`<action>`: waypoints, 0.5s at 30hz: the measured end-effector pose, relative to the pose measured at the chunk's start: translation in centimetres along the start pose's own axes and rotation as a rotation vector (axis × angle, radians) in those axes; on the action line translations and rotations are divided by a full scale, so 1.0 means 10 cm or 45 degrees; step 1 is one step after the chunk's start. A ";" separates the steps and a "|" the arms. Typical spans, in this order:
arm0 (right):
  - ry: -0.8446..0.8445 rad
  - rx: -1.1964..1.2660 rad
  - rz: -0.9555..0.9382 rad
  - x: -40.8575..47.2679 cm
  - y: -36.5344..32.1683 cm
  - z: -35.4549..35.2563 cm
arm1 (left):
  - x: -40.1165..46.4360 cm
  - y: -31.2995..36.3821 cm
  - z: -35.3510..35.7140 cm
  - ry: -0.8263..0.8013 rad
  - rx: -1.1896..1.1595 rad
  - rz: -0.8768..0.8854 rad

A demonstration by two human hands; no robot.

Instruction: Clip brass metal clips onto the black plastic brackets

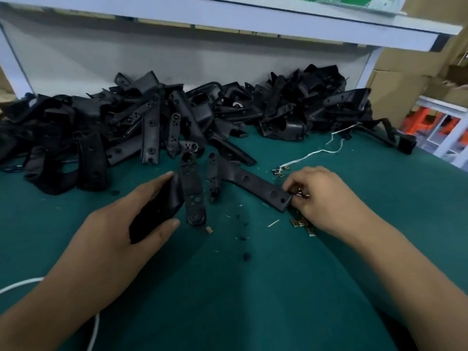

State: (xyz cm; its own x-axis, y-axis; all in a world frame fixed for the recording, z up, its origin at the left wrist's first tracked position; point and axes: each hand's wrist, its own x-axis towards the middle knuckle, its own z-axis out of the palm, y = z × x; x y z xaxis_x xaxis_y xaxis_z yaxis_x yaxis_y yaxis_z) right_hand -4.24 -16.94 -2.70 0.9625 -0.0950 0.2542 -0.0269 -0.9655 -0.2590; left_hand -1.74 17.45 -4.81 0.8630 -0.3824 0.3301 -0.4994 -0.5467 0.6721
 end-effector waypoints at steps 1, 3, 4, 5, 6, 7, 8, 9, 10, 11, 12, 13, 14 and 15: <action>0.005 -0.013 0.005 0.00 -0.02 0.00 | 0.00 0.00 0.00 -0.001 0.013 0.004; 0.036 -0.050 0.002 -0.01 -0.02 0.00 | 0.00 -0.01 0.01 -0.004 0.035 0.022; 0.056 -0.051 -0.006 -0.01 -0.02 0.01 | 0.00 -0.01 0.01 -0.005 0.036 0.032; 0.083 -0.024 -0.016 -0.02 -0.01 0.01 | -0.01 -0.01 0.01 -0.008 0.031 0.040; 0.141 0.045 -0.014 -0.02 -0.01 0.00 | -0.01 0.00 0.00 -0.014 0.024 0.044; 0.245 0.167 0.001 -0.02 -0.02 -0.01 | -0.02 0.01 0.00 -0.021 0.022 0.045; 0.385 0.331 0.022 -0.02 -0.04 -0.03 | -0.02 0.03 -0.01 -0.025 0.031 0.047; 0.528 0.532 0.035 -0.03 -0.10 -0.06 | -0.02 0.05 -0.01 -0.027 0.052 0.056; 0.623 0.761 0.032 -0.05 -0.18 -0.08 | -0.03 0.06 -0.02 -0.028 0.086 0.071; 0.652 0.992 0.008 -0.08 -0.29 -0.09 | -0.03 0.08 -0.02 -0.026 0.123 0.087; 0.626 1.179 -0.023 -0.12 -0.40 -0.07 | -0.03 0.09 -0.02 -0.023 0.150 0.100; 0.565 1.309 -0.048 -0.15 -0.52 -0.03 | -0.04 0.10 -0.02 -0.020 0.162 0.110; 0.484 1.398 -0.066 -0.18 -0.63 0.01 | -0.04 0.09 -0.02 -0.019 0.164 0.120; 0.394 1.468 -0.078 -0.20 -0.74 0.07 | -0.04 0.08 -0.02 -0.021 0.167 0.128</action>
State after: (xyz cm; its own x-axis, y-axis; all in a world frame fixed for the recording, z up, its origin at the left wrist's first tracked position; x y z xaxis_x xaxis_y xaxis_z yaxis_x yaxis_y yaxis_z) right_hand -5.82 -9.45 -1.96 0.8436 -0.2631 0.4682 0.4272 -0.1995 -0.8819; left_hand -2.51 17.28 -4.26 0.8075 -0.4515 0.3796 -0.5896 -0.5971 0.5439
